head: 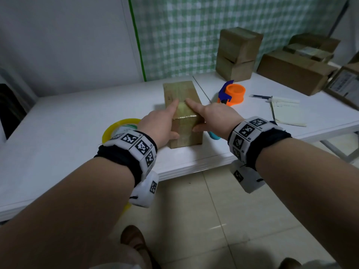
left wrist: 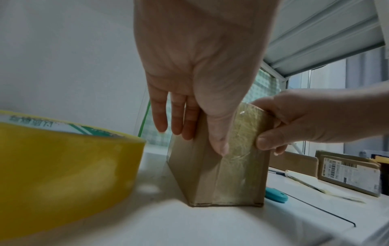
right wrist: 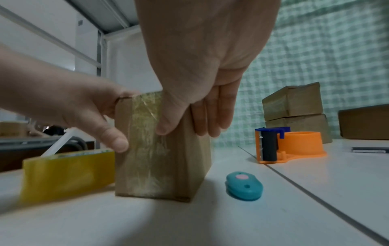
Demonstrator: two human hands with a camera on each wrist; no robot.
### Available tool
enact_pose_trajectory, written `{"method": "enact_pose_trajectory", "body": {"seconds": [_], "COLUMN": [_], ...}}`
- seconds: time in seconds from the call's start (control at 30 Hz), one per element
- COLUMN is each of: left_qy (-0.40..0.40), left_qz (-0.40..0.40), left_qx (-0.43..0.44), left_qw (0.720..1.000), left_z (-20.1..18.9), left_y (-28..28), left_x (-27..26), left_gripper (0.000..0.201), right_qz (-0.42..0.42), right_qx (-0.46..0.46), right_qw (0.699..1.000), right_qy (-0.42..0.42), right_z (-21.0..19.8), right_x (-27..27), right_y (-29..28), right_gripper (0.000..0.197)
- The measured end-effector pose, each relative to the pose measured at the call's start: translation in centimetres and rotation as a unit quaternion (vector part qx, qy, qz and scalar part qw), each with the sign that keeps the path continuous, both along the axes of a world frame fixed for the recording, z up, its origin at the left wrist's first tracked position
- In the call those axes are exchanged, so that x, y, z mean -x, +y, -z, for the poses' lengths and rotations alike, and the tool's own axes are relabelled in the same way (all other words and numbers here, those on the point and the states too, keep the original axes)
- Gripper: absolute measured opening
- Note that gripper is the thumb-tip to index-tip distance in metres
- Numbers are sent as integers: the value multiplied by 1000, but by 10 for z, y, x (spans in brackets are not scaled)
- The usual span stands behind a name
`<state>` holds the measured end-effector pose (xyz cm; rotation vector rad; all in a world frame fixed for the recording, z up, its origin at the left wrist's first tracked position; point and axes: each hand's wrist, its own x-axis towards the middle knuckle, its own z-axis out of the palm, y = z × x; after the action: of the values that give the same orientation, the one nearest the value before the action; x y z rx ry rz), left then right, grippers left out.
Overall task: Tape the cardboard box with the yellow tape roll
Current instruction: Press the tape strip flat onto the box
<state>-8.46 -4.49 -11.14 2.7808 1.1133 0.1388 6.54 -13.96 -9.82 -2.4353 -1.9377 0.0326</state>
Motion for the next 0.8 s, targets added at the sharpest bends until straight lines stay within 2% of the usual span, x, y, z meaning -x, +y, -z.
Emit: {"method": "enact_pose_trajectory", "body": {"seconds": [0.13, 0.2, 0.3, 0.47, 0.63, 0.8], "left_qy": [1, 3, 2, 1, 8, 5], "left_qz": [1, 2, 0, 5, 4, 17], "left_qx": [5, 2, 0, -1, -3, -4], "left_qw": [1000, 1000, 1000, 1000, 1000, 1000], "left_z": [-2, -1, 1, 1, -2, -5], "left_y": [0, 1, 3, 3, 1, 0], "left_x": [1, 1, 2, 4, 3, 7], "left_gripper": [103, 103, 102, 100, 100, 97], "right_qz": [8, -17, -56, -35, -31, 4], "right_qx": [-8, -38, -48, -69, -39, 13], "right_qw": [1000, 999, 997, 997, 998, 999], "right_qy": [-11, -28, -33, 17, 36, 35], "right_z": [-9, -9, -4, 10, 8, -7], "right_x": [-3, 3, 17, 17, 8, 7], "right_y": [-8, -6, 5, 14, 18, 11], "right_gripper": [72, 72, 76, 89, 100, 98]}}
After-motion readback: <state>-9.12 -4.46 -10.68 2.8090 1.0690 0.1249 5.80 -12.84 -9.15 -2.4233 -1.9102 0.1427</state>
